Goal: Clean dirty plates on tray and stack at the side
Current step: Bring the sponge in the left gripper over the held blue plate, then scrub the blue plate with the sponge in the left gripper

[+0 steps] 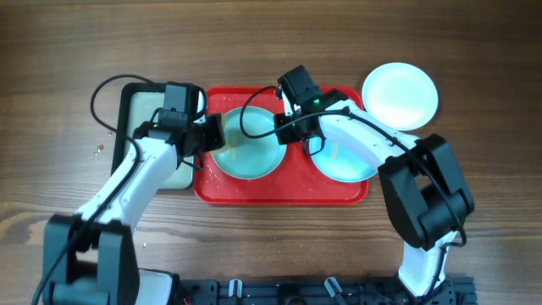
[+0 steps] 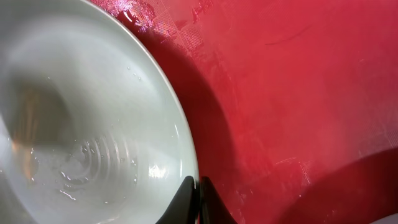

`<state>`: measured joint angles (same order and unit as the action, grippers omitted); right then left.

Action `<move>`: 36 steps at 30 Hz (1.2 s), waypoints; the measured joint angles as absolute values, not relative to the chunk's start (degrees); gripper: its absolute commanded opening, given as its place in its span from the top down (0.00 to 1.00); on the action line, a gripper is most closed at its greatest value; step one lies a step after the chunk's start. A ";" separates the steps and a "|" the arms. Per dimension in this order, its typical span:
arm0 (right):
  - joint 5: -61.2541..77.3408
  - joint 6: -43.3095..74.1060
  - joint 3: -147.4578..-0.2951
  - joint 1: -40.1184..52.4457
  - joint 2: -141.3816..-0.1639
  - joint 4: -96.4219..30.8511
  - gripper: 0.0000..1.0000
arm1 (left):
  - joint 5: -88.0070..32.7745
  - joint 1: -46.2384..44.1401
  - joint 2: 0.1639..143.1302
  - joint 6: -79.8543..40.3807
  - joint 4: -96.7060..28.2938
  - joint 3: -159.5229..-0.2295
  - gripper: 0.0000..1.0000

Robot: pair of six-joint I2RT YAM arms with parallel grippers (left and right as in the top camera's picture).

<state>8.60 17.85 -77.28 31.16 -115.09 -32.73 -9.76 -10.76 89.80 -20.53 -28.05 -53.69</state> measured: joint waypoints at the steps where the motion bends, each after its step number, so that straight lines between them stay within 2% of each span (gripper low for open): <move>1: 8.60 17.85 -77.28 31.16 -115.09 -32.73 0.96 | -9.78 -10.81 91.26 -20.51 -27.81 -53.69 0.96; 8: 8.60 17.85 -77.28 31.16 -115.09 -32.73 0.96 | -7.75 -15.84 95.29 -20.43 -24.05 -53.76 0.96; 20: 8.27 17.85 -77.25 30.92 -115.20 -32.77 0.96 | -5.06 -18.11 102.19 -20.29 -24.38 -56.29 0.96; 23: 7.64 17.85 -77.25 30.81 -115.20 -32.82 0.96 | -7.42 -18.09 102.87 -20.27 -24.01 -56.82 0.96; 31: 7.64 17.85 -77.25 30.81 -115.20 -32.86 0.96 | -24.75 -18.26 104.97 -20.29 -20.78 -56.73 0.96; 36: 7.99 17.85 -77.25 30.89 -115.20 -32.45 0.96 | -23.94 -18.46 102.39 -20.29 -22.94 -56.93 0.96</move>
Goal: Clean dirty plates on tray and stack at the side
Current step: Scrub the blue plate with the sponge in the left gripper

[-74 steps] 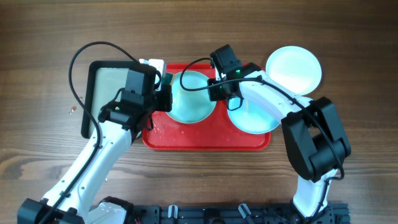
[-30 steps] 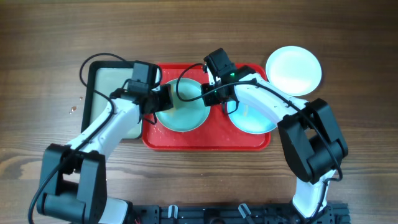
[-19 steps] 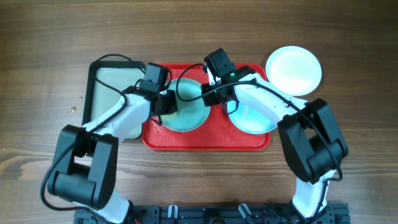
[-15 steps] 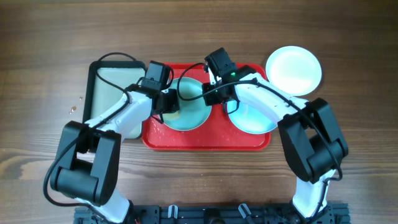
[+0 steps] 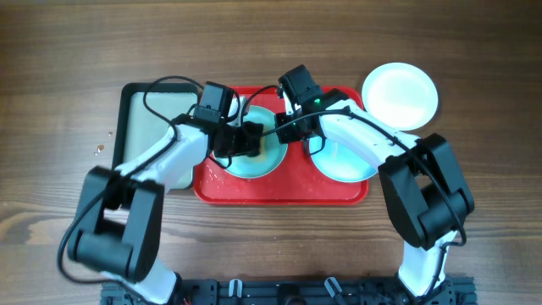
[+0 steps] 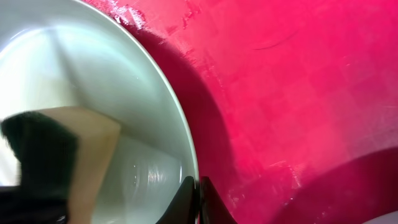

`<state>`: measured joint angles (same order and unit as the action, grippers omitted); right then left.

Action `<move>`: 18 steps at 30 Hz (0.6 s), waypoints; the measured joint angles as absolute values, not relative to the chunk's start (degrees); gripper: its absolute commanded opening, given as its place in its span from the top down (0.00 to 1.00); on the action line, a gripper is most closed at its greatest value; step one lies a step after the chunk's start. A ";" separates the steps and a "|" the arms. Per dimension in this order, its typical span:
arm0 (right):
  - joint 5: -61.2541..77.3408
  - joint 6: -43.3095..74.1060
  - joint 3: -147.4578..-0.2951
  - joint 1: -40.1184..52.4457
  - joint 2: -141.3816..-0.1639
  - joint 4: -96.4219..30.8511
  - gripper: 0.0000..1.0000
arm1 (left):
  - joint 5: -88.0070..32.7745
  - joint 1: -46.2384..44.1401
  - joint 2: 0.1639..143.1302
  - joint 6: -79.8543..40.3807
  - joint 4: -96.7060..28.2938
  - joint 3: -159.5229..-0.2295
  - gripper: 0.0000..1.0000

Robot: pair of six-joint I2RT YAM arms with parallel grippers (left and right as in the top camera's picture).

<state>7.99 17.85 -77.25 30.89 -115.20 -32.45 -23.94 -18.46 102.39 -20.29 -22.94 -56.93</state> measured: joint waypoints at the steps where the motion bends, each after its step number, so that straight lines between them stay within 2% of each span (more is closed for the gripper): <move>1: 8.14 17.85 -77.25 30.94 -115.20 -32.36 0.96 | -21.32 -18.59 99.04 -20.29 -24.36 -57.12 0.96; 7: 8.58 17.85 -77.25 30.98 -115.20 -32.29 0.96 | -8.51 -18.72 91.39 -20.27 -28.77 -58.13 0.96; 18: 8.58 17.85 -77.25 30.98 -115.20 -32.29 0.96 | -5.80 -18.72 101.41 -20.47 -29.21 -58.15 0.96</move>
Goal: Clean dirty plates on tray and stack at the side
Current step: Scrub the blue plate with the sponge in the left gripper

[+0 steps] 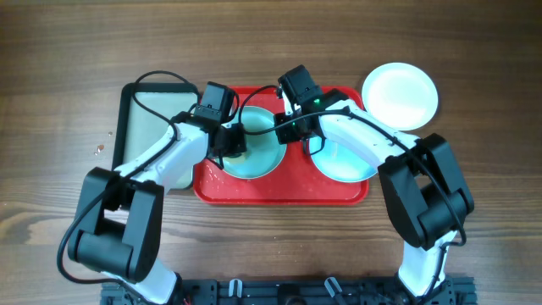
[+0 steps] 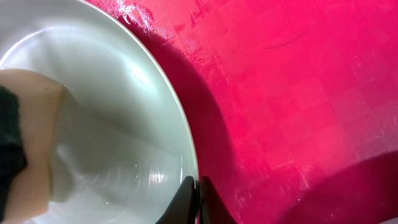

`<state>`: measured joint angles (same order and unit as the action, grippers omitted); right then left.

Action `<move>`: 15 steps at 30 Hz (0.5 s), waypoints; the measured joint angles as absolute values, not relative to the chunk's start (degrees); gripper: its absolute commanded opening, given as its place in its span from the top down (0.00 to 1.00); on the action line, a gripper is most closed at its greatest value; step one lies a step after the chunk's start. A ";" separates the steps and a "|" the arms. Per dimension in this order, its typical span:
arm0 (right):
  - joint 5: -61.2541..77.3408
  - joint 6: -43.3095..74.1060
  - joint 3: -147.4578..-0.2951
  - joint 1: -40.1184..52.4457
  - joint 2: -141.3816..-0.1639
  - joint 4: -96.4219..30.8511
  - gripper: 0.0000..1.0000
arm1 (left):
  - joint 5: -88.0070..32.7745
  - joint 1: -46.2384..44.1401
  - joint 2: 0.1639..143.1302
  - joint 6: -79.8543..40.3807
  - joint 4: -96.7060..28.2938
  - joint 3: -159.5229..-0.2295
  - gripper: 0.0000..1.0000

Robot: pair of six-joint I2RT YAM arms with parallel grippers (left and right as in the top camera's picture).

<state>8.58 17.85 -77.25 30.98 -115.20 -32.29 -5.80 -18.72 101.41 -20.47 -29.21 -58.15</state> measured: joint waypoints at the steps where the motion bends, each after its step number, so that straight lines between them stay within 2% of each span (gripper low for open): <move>1: 8.56 17.85 -77.25 30.98 -115.20 -32.32 0.96 | -5.82 -18.81 102.15 -20.80 -29.10 -58.30 0.96; 15: 8.54 17.85 -77.25 30.96 -115.20 -32.29 0.96 | -10.39 -18.81 103.72 -22.85 -28.29 -59.13 0.96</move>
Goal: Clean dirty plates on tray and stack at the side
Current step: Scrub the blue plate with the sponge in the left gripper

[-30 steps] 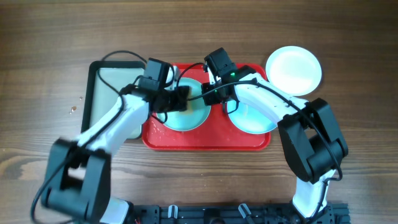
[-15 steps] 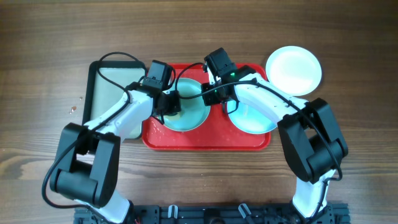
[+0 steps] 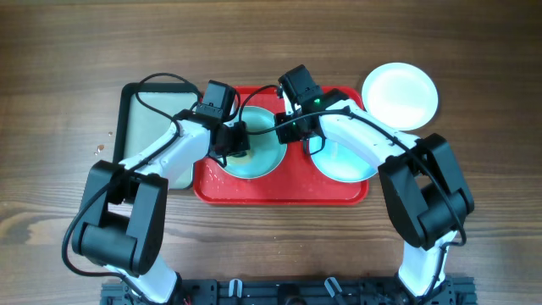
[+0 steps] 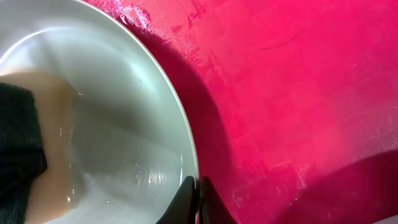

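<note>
A pale green plate (image 3: 258, 161) lies wet in the left half of the red tray (image 3: 279, 193). My right gripper (image 3: 287, 133) is shut on its right rim; the right wrist view shows the rim pinched between the fingertips of the gripper (image 4: 196, 185). My left gripper (image 3: 236, 141) presses a tan sponge (image 4: 59, 155) onto the plate's left part, its black fingers (image 4: 18, 155) shut on the sponge. A second pale plate (image 3: 339, 165) lies in the tray's right half. One white plate (image 3: 400, 95) sits on the table beside the tray.
A black-rimmed basin (image 3: 140, 127) stands left of the tray, under the left arm. Water drops and smears (image 4: 140, 14) lie on the tray floor by the plate. Cables loop over both arms above the tray.
The sponge and my left gripper have shifted slightly on the left part of the plate. The right gripper still pinches the rim in the same place.
First my left gripper was at the plate's left edge, the plate showing only water, with the right gripper shut on the rim. Then the sponge was in the plate's middle. After that it was back on the left part, where it stays now.
</note>
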`<state>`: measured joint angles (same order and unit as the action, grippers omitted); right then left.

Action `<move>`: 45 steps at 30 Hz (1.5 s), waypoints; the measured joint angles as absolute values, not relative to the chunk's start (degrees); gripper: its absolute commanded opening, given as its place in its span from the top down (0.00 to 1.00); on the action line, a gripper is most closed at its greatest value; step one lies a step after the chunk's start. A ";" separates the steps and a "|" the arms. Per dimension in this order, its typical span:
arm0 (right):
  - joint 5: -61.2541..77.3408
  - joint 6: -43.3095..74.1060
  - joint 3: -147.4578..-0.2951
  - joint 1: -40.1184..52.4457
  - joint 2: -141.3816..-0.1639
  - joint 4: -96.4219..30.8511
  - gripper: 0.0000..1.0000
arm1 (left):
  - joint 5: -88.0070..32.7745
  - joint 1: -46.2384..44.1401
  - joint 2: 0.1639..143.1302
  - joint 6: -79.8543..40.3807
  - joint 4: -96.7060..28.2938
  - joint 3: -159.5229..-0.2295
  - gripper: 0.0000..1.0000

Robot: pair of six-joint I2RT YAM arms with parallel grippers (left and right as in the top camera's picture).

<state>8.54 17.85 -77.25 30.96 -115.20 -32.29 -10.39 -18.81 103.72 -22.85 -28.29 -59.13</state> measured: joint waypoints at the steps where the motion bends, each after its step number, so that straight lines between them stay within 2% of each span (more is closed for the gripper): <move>1: 8.54 17.85 -77.25 30.94 -115.20 -32.29 0.96 | -10.55 -18.81 103.72 -23.16 -28.27 -59.13 0.96; 14: 8.51 17.85 -77.25 30.92 -115.20 -32.32 0.96 | -10.83 -24.45 104.22 -26.98 -25.93 -59.27 0.94; 19: 8.51 17.85 -77.25 30.83 -115.20 -32.38 0.96 | -13.85 -26.37 104.44 -27.94 -24.56 -59.27 0.96; 24: 8.56 17.82 -77.25 30.87 -115.20 -32.08 0.96 | -17.34 -25.50 102.41 -27.57 -24.43 -59.24 0.96; 29: 8.58 17.82 -77.25 30.96 -115.20 -32.05 0.96 | -18.33 -20.27 91.53 -26.87 -25.47 -59.22 0.96; 34: 8.58 17.82 -77.25 30.98 -115.20 -31.62 0.96 | -10.41 -18.24 91.00 -25.12 -31.68 -59.24 0.96; 45: 8.60 17.82 -77.25 30.98 -115.20 -31.42 0.95 | -1.72 -18.24 100.51 -24.12 -34.39 -59.11 0.96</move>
<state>8.60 17.82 -77.25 30.98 -115.20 -31.42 -1.72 -18.24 100.51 -24.12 -34.39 -59.11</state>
